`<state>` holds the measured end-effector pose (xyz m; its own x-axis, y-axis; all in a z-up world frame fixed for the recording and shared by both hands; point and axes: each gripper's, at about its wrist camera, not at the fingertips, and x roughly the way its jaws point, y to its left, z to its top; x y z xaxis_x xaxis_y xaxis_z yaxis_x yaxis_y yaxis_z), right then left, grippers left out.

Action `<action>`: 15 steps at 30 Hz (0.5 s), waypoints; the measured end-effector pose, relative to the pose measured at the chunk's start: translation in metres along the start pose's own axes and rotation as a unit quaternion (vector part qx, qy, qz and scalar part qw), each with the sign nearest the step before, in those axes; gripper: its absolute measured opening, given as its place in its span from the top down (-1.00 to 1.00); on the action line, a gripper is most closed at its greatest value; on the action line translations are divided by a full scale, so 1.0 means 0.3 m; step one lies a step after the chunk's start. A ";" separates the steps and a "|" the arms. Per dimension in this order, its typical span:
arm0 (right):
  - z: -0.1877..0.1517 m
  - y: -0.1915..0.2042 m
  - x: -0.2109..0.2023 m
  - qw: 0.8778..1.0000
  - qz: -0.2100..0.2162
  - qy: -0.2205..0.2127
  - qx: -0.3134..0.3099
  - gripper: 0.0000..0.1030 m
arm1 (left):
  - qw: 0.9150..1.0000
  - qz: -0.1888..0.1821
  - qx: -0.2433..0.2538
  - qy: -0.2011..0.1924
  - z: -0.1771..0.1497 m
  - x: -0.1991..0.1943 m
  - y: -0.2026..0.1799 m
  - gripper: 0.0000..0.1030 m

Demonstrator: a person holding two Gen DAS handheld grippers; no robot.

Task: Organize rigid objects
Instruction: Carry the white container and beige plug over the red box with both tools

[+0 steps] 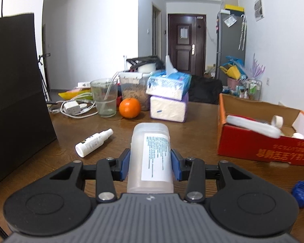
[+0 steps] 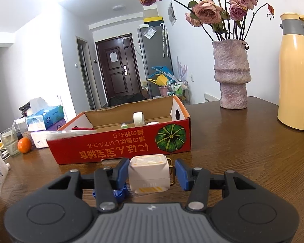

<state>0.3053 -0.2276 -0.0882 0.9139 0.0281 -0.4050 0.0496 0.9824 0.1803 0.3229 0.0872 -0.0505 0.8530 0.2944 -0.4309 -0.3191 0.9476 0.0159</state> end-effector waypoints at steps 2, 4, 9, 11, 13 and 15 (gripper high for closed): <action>-0.001 0.003 -0.005 1.000 0.003 -0.001 0.000 0.05 | 1.000 -0.006 0.001 -0.010 -0.001 -0.030 -0.016 0.18; -0.001 0.006 -0.013 1.000 0.006 -0.003 -0.001 0.05 | 1.000 -0.013 0.002 -0.017 -0.001 -0.057 -0.033 0.18; -0.001 0.016 -0.032 1.000 0.015 -0.008 -0.001 0.05 | 0.999 -0.036 0.008 -0.034 -0.004 -0.127 -0.088 0.18; -0.001 0.018 -0.039 1.000 0.018 -0.010 -0.001 0.05 | 0.998 -0.046 0.013 -0.042 -0.005 -0.157 -0.115 0.18; 0.000 0.021 -0.045 1.000 0.022 -0.012 -0.001 0.05 | 0.997 -0.055 0.017 -0.048 -0.008 -0.183 -0.141 0.18; 0.001 0.023 -0.051 1.000 0.025 -0.013 0.000 0.06 | 0.996 -0.064 0.019 -0.052 -0.010 -0.207 -0.168 0.18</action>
<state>0.2919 -0.2214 -0.0805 0.9256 0.0729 -0.3715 0.0028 0.9799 0.1992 0.2847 0.0207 -0.0272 0.9241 0.1812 -0.3364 -0.1917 0.9814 0.0018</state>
